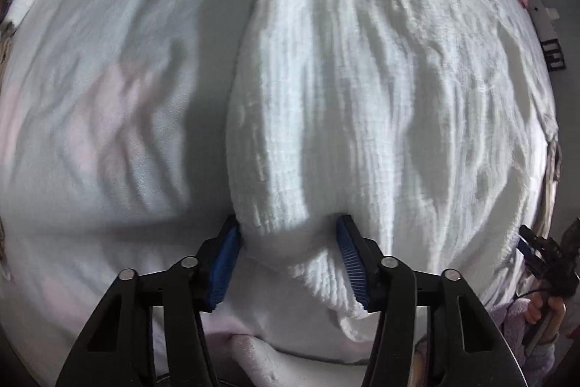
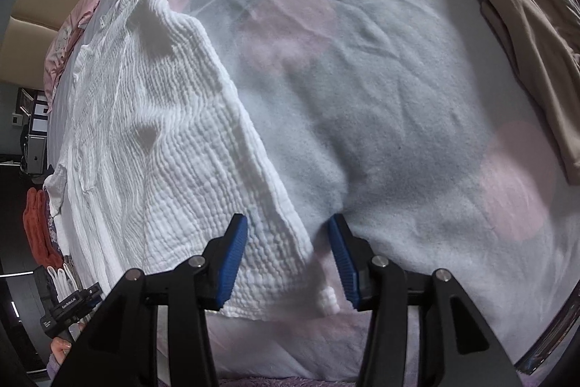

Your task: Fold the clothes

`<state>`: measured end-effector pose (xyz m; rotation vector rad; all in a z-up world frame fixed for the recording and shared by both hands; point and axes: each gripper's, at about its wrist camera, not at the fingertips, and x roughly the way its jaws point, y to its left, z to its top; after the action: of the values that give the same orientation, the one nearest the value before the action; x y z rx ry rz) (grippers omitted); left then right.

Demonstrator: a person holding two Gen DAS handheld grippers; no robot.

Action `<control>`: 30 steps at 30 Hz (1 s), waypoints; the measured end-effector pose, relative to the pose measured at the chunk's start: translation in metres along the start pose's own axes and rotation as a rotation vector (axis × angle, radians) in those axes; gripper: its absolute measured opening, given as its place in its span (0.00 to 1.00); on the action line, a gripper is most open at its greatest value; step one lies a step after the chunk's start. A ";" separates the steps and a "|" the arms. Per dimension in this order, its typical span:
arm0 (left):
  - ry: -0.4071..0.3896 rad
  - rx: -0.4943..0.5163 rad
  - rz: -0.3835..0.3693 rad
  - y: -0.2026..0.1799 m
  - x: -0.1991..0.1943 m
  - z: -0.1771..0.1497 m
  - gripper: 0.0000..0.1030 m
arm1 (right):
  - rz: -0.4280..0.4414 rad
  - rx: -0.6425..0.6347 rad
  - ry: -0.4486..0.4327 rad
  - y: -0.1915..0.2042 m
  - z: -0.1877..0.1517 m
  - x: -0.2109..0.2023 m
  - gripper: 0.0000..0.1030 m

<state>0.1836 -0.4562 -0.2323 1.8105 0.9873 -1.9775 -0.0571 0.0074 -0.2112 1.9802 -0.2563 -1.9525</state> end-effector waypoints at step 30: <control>-0.276 0.479 -0.148 -0.091 -0.035 -0.006 0.46 | 0.049 -0.039 -0.001 0.002 -0.017 -0.025 0.42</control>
<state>0.1373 -0.3943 -0.1722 1.6401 0.6118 -2.6456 -0.0406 0.0172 -0.1871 1.9303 -0.2621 -1.9143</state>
